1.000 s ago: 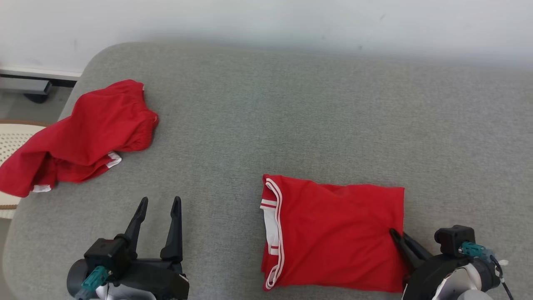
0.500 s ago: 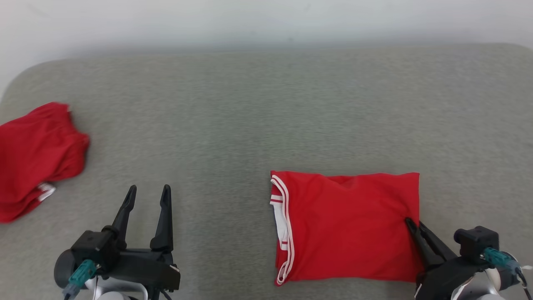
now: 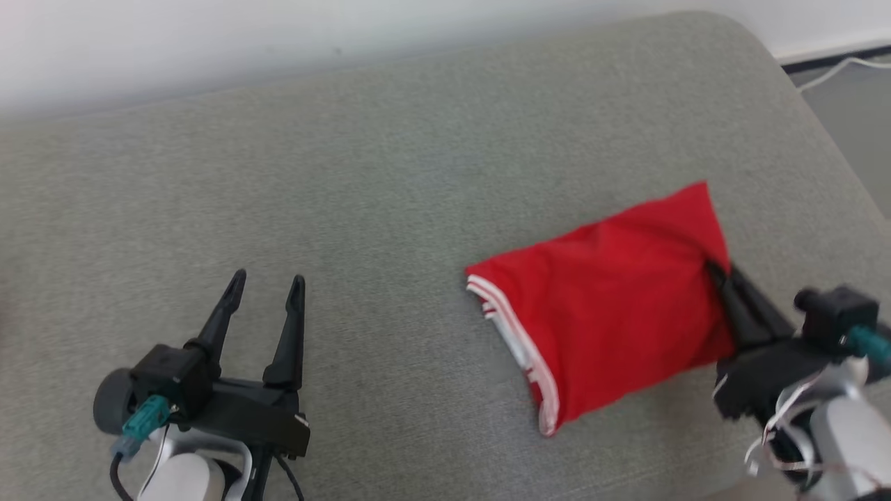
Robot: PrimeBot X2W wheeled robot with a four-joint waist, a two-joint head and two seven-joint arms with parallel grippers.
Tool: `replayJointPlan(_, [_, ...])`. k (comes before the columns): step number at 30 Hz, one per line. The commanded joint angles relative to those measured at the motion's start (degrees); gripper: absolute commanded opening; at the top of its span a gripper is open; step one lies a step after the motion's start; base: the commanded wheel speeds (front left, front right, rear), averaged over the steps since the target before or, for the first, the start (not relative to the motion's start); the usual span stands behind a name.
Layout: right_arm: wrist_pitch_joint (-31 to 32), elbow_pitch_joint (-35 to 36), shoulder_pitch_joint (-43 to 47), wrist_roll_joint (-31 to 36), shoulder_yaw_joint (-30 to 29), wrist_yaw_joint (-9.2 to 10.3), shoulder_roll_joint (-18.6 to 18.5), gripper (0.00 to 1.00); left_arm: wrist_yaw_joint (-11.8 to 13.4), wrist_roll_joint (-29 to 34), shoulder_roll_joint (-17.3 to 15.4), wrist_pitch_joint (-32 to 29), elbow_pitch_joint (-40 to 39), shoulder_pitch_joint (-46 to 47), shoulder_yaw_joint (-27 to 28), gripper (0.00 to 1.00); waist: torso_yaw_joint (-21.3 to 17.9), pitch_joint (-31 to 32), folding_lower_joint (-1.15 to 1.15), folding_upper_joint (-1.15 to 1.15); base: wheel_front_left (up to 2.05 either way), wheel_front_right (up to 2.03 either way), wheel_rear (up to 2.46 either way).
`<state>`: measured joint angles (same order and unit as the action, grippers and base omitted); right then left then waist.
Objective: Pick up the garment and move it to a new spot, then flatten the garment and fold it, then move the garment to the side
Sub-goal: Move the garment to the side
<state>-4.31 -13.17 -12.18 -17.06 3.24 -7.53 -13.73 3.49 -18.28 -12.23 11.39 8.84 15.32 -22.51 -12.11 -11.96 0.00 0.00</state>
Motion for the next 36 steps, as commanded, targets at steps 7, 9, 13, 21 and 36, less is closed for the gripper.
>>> replayJointPlan(7, [-3.65, -9.96, -11.34, -1.17, -2.59, 0.08, -5.05, 0.0, -0.93, 1.65, -0.97, -1.9, -3.03, 3.37, -1.43, 1.0, -2.37, -3.73, 0.0, 0.0, 0.0, 0.0, 0.0])
replayJointPlan(9, [-4.99, -13.25, -13.16, -1.32, -4.47, 0.08, -6.93, 0.0, -1.08, 1.47, -0.76, -2.14, -3.86, 4.04, -1.9, 1.0, -1.95, -4.32, 0.0, 0.0, 0.0, 0.0, 0.0])
replayJointPlan(13, [-7.06, -18.85, -16.41, -1.51, -7.1, 0.07, -9.42, 0.0, -1.7, 2.02, -0.85, -2.69, -5.75, 5.5, -2.92, 1.0, -1.42, -5.82, 0.0, 0.0, 0.0, 0.0, 0.0])
replayJointPlan(21, [-9.61, -28.17, -23.29, -1.19, -9.68, 0.08, -13.52, 0.0, -2.39, 3.14, -1.48, -3.96, -8.5, 7.46, -4.41, 1.0, -0.36, -9.23, 0.0, 0.0, 0.0, 0.0, 0.0])
replayJointPlan(36, [-10.88, -26.76, -23.04, 3.56, -17.69, 0.07, -8.86, 1.0, -1.62, 2.63, -2.04, -3.33, -8.66, 7.52, -4.37, 1.0, 0.41, -10.87, 0.0, 0.0, 0.0, 0.0, 0.0])
